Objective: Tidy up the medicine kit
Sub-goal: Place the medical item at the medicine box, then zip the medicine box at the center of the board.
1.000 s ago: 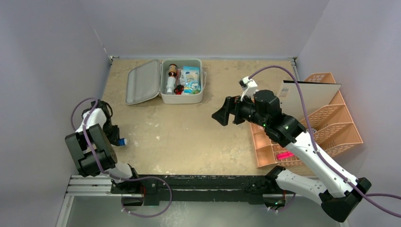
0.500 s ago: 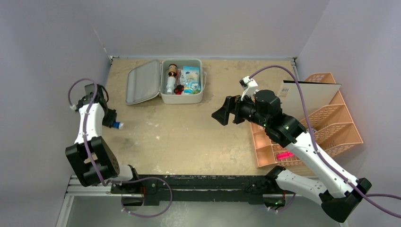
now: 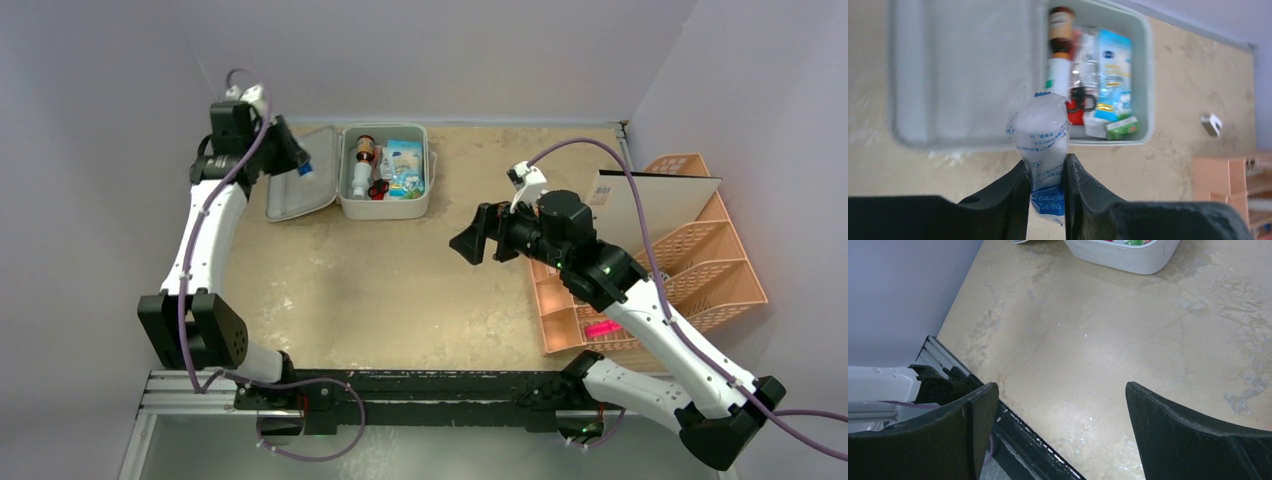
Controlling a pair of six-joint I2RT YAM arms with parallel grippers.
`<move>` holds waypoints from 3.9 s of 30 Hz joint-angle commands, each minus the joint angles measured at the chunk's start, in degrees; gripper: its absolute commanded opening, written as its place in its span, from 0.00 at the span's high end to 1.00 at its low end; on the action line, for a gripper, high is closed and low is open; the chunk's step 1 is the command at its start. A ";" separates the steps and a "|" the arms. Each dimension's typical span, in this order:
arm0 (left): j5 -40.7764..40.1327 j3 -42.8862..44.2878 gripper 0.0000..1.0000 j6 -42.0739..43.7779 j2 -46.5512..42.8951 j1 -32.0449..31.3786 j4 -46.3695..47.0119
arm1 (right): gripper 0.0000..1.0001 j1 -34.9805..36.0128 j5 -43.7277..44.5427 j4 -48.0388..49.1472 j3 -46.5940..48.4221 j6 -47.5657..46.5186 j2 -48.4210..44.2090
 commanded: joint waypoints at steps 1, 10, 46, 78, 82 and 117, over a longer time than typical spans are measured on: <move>10.04 10.30 0.82 18.64 5.55 -9.59 0.69 | 0.01 -0.27 1.85 0.08 0.66 -1.40 0.11; 15.01 8.05 1.00 42.82 10.80 -18.87 9.44 | 0.01 -0.27 2.91 -1.08 2.99 -2.47 2.17; 28.14 24.03 0.61 96.56 35.73 -19.87 -19.97 | 0.01 -0.27 4.12 -2.80 4.93 -2.90 6.21; 36.16 16.02 0.81 34.30 35.65 -20.54 21.83 | 0.01 -0.27 5.24 -0.43 1.41 -2.28 0.19; 34.38 16.96 0.82 33.99 38.14 -21.71 21.98 | 0.01 -0.27 5.31 -0.51 1.70 -2.35 0.59; 15.75 20.98 0.35 23.09 28.06 -21.63 10.09 | 0.01 -0.27 3.23 2.47 -0.09 -1.15 1.77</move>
